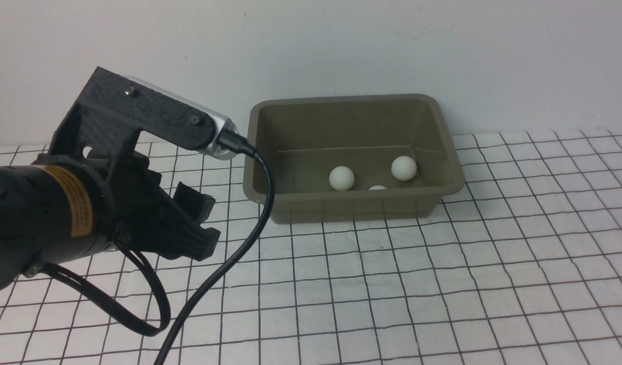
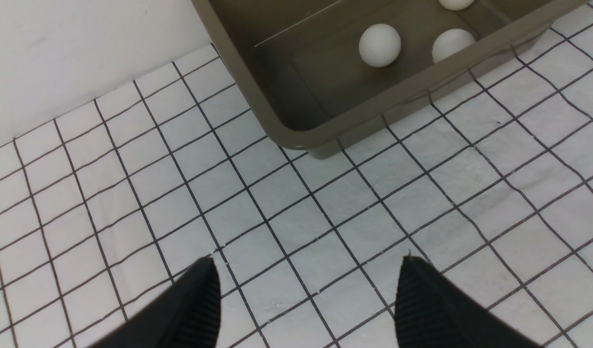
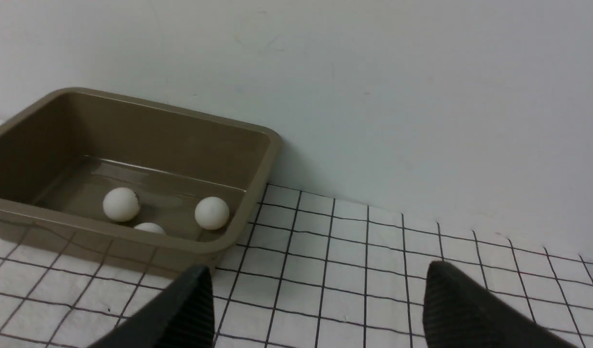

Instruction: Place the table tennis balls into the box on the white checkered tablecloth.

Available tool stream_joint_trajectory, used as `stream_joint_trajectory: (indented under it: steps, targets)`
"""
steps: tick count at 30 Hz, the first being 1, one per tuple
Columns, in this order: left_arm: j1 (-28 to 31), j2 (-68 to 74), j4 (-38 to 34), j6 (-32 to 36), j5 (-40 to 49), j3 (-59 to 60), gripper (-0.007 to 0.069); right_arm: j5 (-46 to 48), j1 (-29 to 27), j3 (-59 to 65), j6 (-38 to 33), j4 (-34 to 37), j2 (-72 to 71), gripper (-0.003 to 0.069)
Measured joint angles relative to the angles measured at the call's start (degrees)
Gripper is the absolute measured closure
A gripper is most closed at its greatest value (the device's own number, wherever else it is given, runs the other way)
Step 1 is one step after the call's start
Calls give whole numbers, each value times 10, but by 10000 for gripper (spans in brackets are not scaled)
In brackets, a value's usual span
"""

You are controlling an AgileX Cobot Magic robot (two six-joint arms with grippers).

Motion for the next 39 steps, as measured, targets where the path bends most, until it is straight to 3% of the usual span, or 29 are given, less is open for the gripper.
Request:
stream_joint_trajectory:
  steps: [13,24,39]
  targets:
    - [0,0,0,0,0,0,188,11,0,79,11,-4,-144,228]
    - [0,0,1,0,-33,0,188,55,0,108,12,-29,-154,313]
    - [0,0,-15,0,-96,0,188,115,0,108,12,-29,-154,321]
